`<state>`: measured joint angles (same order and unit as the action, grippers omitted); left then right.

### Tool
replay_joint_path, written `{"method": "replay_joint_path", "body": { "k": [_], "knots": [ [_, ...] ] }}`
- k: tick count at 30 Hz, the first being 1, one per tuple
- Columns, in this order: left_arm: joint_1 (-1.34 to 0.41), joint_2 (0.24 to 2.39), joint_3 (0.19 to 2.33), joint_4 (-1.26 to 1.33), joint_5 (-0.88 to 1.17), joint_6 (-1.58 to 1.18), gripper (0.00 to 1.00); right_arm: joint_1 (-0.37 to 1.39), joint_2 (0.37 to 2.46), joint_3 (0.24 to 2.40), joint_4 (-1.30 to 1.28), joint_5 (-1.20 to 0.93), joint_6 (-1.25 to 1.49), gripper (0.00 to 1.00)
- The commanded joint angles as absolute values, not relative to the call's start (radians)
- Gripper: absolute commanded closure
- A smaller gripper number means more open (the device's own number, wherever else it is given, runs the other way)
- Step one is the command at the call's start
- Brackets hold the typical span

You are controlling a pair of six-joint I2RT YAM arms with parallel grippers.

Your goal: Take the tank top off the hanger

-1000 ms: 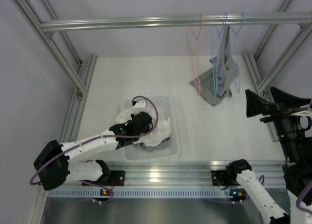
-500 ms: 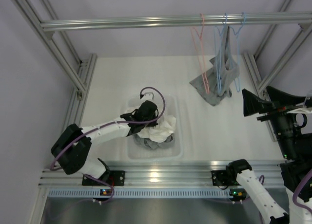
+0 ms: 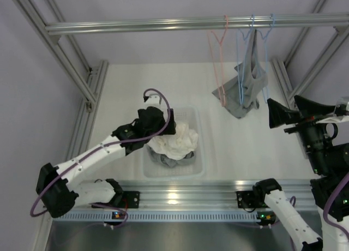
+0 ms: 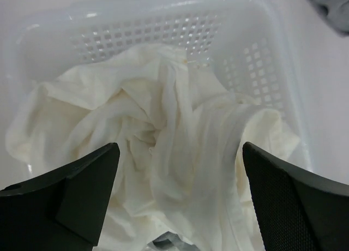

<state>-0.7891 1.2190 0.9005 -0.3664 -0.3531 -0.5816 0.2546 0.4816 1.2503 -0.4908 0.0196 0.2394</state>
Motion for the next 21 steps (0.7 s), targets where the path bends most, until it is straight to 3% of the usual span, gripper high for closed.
{"method": "replay_joint_path", "body": {
  "k": [1, 7, 10, 15, 21],
  "knots": [
    [-0.788, 1.094, 0.98, -0.445, -0.406, -0.554, 0.01, 0.265, 0.526, 1.232, -0.428, 0.006, 0.242, 0.01],
    [-0.776, 1.07, 1.086, -0.518, -0.618, -0.534, 0.01, 0.265, 0.584, 1.218, -0.428, -0.035, 0.229, 0.01],
    [-0.695, 1.159, 1.181, -0.534, -0.571, -0.532, 0.01, 0.265, 0.589, 1.195, -0.433, -0.014, 0.222, 0.01],
    [-0.488, 1.163, 1.223, -0.552, -0.595, -0.59, 0.01, 0.267, 0.577, 1.19, -0.544, 0.054, 0.174, 0.01],
    [-0.198, 0.985, 1.16, -0.6, -0.502, -0.585, 0.01, 0.281, 0.534, 1.111, -0.632, 0.172, 0.16, 0.01]
  ]
}}
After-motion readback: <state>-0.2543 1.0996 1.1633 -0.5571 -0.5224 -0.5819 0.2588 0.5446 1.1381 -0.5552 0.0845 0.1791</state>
